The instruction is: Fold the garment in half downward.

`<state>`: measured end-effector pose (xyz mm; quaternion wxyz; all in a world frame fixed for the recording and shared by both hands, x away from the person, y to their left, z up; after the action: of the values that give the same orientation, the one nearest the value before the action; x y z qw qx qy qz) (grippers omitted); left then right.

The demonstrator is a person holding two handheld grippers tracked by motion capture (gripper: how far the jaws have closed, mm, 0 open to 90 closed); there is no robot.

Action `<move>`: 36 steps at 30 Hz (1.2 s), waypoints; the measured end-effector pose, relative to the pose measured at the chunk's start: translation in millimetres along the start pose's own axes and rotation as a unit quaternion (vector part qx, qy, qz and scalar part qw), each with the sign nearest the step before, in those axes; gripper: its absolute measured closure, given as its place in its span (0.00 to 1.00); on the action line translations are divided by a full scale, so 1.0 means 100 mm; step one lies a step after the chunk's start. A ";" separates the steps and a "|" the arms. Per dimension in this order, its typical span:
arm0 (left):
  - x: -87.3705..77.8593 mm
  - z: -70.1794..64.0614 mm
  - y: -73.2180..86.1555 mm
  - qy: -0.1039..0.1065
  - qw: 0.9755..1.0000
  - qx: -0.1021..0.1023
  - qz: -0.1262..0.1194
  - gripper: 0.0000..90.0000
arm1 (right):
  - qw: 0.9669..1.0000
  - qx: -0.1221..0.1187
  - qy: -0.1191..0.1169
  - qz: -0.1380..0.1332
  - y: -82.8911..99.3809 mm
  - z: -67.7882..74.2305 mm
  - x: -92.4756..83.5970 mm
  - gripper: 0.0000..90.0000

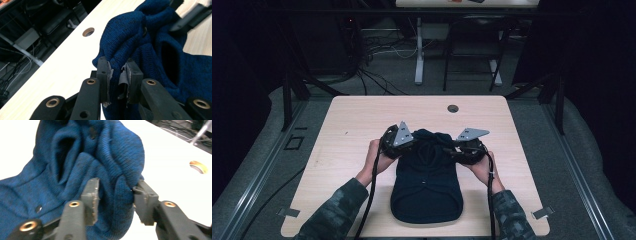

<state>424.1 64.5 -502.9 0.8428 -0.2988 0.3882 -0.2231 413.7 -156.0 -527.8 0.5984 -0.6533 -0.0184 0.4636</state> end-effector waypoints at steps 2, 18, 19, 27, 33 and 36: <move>-0.02 0.01 0.01 0.005 1.000 -0.002 0.000 0.86 | 1.000 0.009 -0.002 -0.005 -0.01 0.00 -0.01 0.78; -0.16 -0.05 0.12 0.086 0.995 -0.031 0.026 0.80 | 0.977 -0.173 0.112 -0.058 0.18 0.48 -0.15 0.88; -0.16 -0.07 0.12 0.091 0.995 -0.029 0.031 0.79 | 0.975 -0.180 0.113 -0.059 0.20 0.49 -0.15 0.88; -0.11 -0.12 0.17 0.118 0.991 -0.049 0.038 0.71 | 0.965 -0.204 0.136 -0.090 0.29 0.53 -0.15 0.89; -0.04 -0.13 0.23 0.137 0.987 -0.066 0.046 0.64 | 0.967 -0.195 0.129 -0.099 0.27 0.53 -0.15 0.89; 0.02 -0.16 0.25 0.140 0.986 -0.066 0.058 0.72 | 0.970 -0.186 0.124 -0.098 0.26 0.52 -0.16 0.89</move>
<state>416.0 76.0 -529.2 0.7703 -0.2964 0.5325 -0.1878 358.3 -132.6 -531.7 0.5064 -0.8004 -0.0942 0.3068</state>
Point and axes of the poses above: each handheld gripper's, and its own axes: x roughly forward along the jaws, y roughly out of its underside, z roughly to its left, the point moved 4 cm from there along x, roughly forward along the jaws, and after that the axes turned 14 degrees about x, right-handed, at the moved point
